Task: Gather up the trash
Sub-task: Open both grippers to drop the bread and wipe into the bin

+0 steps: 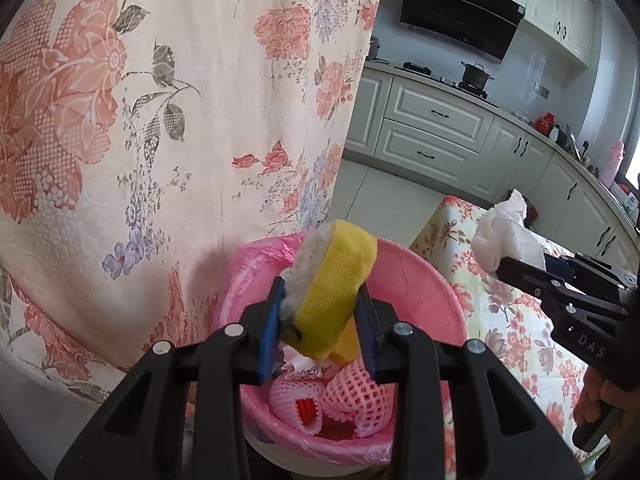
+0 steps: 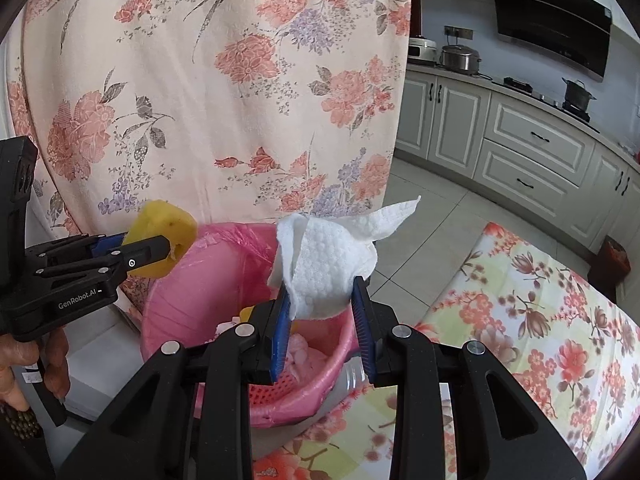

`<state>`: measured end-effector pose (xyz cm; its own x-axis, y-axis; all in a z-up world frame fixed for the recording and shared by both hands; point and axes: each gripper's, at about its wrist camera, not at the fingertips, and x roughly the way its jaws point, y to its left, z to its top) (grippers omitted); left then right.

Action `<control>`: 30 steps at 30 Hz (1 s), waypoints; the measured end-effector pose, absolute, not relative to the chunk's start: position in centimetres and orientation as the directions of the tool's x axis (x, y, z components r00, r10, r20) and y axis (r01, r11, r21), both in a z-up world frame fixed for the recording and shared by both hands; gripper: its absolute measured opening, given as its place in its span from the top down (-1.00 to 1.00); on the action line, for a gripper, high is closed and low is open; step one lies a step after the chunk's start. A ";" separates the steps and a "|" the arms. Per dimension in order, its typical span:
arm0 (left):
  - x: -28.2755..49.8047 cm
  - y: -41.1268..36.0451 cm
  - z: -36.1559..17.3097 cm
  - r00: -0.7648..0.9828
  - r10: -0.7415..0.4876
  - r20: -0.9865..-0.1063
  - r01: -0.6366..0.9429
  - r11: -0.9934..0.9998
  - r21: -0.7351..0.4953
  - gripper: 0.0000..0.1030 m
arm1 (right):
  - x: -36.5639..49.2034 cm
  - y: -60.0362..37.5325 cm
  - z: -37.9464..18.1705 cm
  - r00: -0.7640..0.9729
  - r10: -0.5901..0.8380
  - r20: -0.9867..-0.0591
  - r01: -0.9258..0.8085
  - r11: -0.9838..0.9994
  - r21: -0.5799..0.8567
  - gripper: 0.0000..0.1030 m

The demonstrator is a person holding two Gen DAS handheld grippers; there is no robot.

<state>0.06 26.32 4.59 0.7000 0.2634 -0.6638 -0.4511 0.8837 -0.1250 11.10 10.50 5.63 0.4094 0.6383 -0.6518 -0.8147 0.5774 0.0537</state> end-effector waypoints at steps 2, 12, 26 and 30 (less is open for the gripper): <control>0.5 26.7 4.5 0.697 0.264 -0.667 -0.455 0.882 -0.126 0.36 | 11.3 11.6 5.3 0.404 0.633 -0.661 -0.820 0.570 0.045 0.42; 1.8 27.6 4.2 0.687 0.271 -0.674 -0.462 0.879 -0.117 0.36 | 12.6 13.7 4.8 0.412 0.615 -0.672 -0.823 0.568 0.016 -0.01; 4.0 27.7 3.3 0.667 0.265 -0.696 -0.463 0.880 -0.109 0.27 | 13.8 11.0 4.5 0.431 0.603 -0.671 -0.793 0.608 0.037 -0.09; 4.0 27.7 3.2 0.664 0.267 -0.698 -0.467 0.878 -0.108 0.14 | 13.6 10.6 4.4 0.427 0.605 -0.672 -0.794 0.606 0.041 -0.10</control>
<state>4.04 27.66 3.23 0.6640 0.2671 -0.6984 -0.4666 0.8779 -0.1079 13.63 10.63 4.36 0.4273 0.6054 -0.6715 -0.7942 0.6062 0.0412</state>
